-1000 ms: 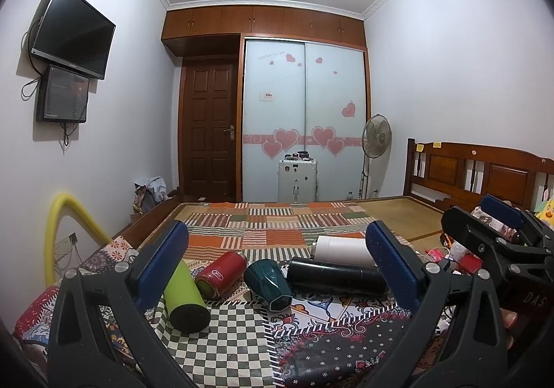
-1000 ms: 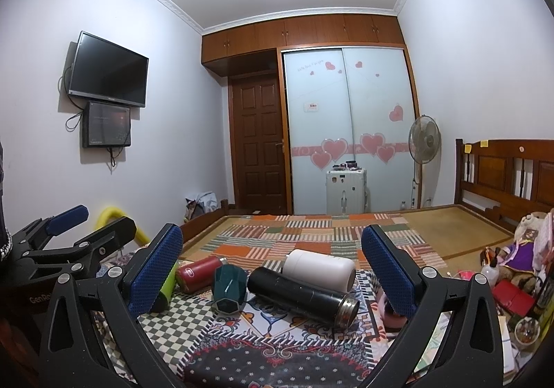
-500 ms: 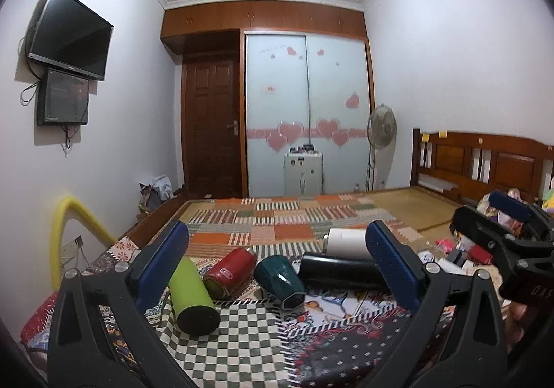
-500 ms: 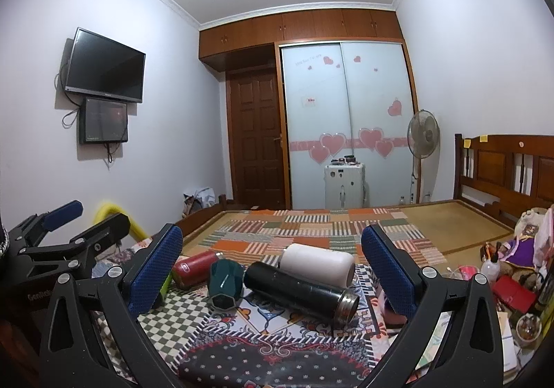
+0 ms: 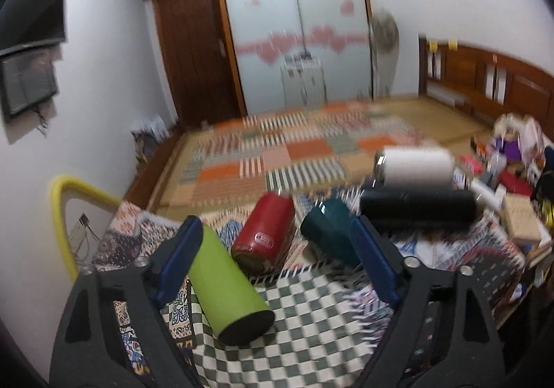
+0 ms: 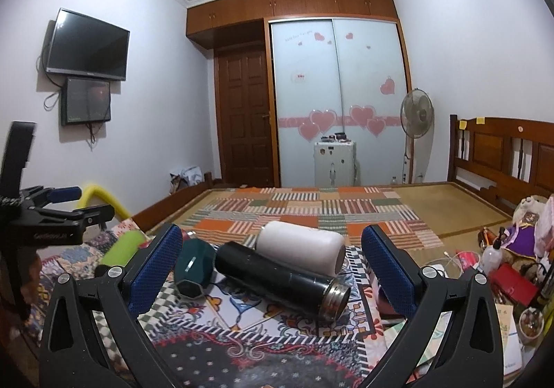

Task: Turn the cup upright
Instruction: 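Move the left gripper down and close it around the red thermos, then lift the red thermos with the left gripper and carry it toward the right tool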

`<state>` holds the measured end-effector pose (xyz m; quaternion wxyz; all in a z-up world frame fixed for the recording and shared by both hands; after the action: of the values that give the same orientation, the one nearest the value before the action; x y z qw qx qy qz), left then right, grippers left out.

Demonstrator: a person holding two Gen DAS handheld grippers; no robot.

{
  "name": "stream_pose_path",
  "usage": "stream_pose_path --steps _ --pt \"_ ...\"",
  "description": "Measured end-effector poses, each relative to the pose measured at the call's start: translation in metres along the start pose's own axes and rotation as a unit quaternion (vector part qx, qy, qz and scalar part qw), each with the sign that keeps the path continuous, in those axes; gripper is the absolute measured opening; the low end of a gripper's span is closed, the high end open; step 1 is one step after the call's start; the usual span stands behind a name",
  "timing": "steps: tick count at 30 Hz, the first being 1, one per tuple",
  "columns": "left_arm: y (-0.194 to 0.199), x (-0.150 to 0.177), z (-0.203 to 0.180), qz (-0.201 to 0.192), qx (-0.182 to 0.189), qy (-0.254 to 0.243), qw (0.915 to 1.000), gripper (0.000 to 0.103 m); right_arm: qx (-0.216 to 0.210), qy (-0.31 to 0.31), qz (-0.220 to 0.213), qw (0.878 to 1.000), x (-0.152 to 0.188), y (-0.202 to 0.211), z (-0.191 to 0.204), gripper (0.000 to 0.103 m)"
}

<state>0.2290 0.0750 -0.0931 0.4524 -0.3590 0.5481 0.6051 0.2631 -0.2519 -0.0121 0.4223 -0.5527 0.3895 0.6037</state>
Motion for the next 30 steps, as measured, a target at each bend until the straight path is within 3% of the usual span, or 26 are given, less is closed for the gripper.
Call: stream_pose_path --steps 6,11,16,24,30 --pt "-0.064 0.031 0.014 0.102 0.028 -0.017 0.9943 0.073 0.002 0.0 0.024 1.0 0.017 -0.013 -0.003 0.103" --pt "-0.107 0.049 0.023 0.179 0.057 -0.027 0.9819 0.071 0.003 0.008 0.04 0.999 0.028 -0.022 -0.004 0.103" --pt "-0.133 0.058 0.017 0.232 0.08 -0.046 0.9684 0.071 0.005 0.015 0.047 0.999 0.034 -0.027 -0.006 0.103" --pt "-0.155 0.067 0.009 0.268 0.092 -0.07 0.9565 0.062 0.002 0.02 0.054 0.998 0.043 -0.039 -0.006 0.103" --pt "-0.162 0.07 0.012 0.28 0.096 -0.066 0.9529 0.061 0.0 0.011 0.055 0.998 0.05 -0.04 -0.007 0.103"
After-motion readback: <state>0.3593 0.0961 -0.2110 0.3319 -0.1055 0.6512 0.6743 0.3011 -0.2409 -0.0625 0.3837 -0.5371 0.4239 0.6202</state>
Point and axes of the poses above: each gripper's, at about its wrist camera, not at the fingertips, and y roughly against the way its jaws point, z to its left, x to its underside, the point moved 8 cm from there along -y, roughly the way its jaws point, and after that the axes turned 14 degrees about -z, right-handed, at the moved point
